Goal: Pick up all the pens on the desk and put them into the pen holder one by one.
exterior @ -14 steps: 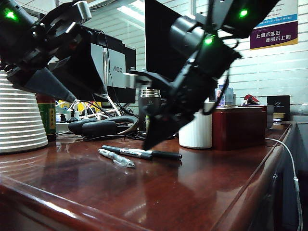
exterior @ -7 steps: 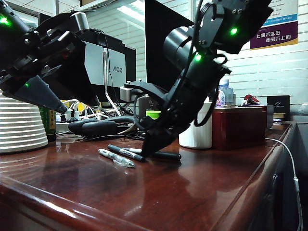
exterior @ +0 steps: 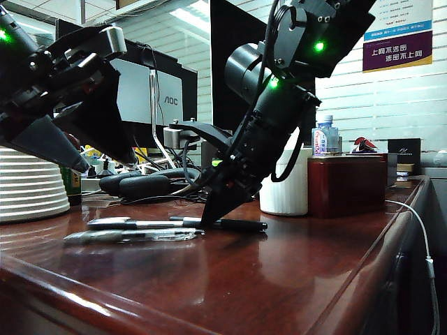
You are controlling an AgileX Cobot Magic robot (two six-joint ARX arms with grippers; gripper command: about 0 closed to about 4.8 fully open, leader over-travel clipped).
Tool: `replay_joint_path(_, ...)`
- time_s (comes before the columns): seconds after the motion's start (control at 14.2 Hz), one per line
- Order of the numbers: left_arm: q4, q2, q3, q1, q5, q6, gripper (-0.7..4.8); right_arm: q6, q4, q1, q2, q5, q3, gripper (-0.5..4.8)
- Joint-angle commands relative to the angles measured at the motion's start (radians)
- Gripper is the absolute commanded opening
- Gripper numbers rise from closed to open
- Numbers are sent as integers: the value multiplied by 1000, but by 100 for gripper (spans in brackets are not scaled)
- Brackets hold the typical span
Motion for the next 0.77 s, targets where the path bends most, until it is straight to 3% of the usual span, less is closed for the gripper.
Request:
replay_joint_path(0.07,6,-3,3,-1,-3,0,479,48,-60,2,5,13,5,-6)
replay_joint_path(0.28,-6,-3,3,-1,-4,0,479,122,-18,-3,-62,-18,65,-6)
replay_joint_path(0.35,-6,-3,3,-1,-4,0,479,243,98,-23,-137,-79,71,-6)
replay_joint_path(0.49,-1,-3,3,-1,-3,0,479,400,284,-68,-241,-89,70,-6)
replay_joint_path(0.7,148,-3,3,-1,21,-9,479,468,451,-166,-361,10,68,-6)
replay_joint_path(0.77,213,-3,4,-1,35,-28,479,519,514,-203,-378,-3,51,-6)
